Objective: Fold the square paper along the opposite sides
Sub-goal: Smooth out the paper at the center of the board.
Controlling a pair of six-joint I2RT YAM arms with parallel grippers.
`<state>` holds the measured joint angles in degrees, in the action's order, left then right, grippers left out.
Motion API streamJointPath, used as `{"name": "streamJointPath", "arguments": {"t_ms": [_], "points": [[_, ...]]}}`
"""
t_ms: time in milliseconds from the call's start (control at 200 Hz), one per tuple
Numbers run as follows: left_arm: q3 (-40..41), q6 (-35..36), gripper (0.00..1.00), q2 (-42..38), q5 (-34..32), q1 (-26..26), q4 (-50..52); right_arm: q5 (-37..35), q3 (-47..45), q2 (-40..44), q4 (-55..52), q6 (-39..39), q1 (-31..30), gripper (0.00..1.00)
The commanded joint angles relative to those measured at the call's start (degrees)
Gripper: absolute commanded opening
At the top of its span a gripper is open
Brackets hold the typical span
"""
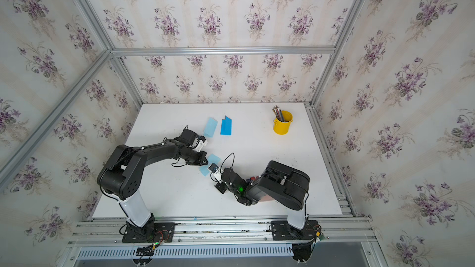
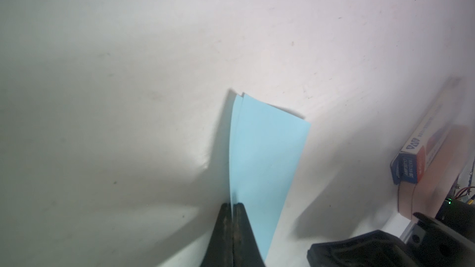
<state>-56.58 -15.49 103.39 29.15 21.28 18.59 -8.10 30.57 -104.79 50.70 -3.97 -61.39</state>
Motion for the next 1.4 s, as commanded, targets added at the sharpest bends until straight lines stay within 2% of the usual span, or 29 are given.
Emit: {"name": "streamJointPath", "arguments": {"t_ms": [0, 100, 205, 425, 619, 724, 964, 1099, 1294, 1394], "points": [[-0.20, 1.64, 0.00, 0.14, 0.05, -0.01, 1.53, 0.11, -0.33, 2.63, 2.08, 1.03, -0.36, 0.00], [0.18, 1.75, 0.00, 0.37, 0.52, -0.01, 1.58, 1.52, 0.56, 2.62, 4.90, -0.26, -0.33, 0.00], [1.17, 1.69, 0.00, 0.27, 0.26, 0.00, 0.89, 3.82, 2.49, -0.95, 8.73, -1.30, -0.32, 0.00], [2.34, 1.35, 0.00, 0.36, 0.29, -0.09, -0.25, 6.42, 7.78, -8.85, 8.97, -1.66, -0.23, 0.00], [2.58, 1.12, 0.00, 0.53, 0.46, -0.18, -1.41, 5.51, 5.76, -12.59, 9.33, -0.19, -0.12, 0.00], [2.43, 1.06, 0.00, 1.17, 0.76, -0.44, -1.89, 5.70, 5.05, -12.51, 9.50, 0.28, -0.08, 0.00], [2.43, 0.83, 0.00, 0.84, 0.72, -1.15, -2.05, 6.24, 7.83, -10.22, -0.75, -2.39, -0.35, 0.00], [2.77, 0.46, 0.00, 0.76, 0.57, -1.80, -2.59, 9.10, 8.61, -8.30, -4.19, -1.89, -0.40, 0.00], [3.22, 0.22, 0.00, 0.80, 1.07, -2.56, -3.02, 13.05, 7.79, -7.59, -3.33, -0.61, -1.75, 0.00], [3.39, 0.11, 0.00, 1.02, 1.42, -2.56, -3.19, 11.52, 6.50, -3.85, -0.10, -0.22, -1.72, 0.00]]}}
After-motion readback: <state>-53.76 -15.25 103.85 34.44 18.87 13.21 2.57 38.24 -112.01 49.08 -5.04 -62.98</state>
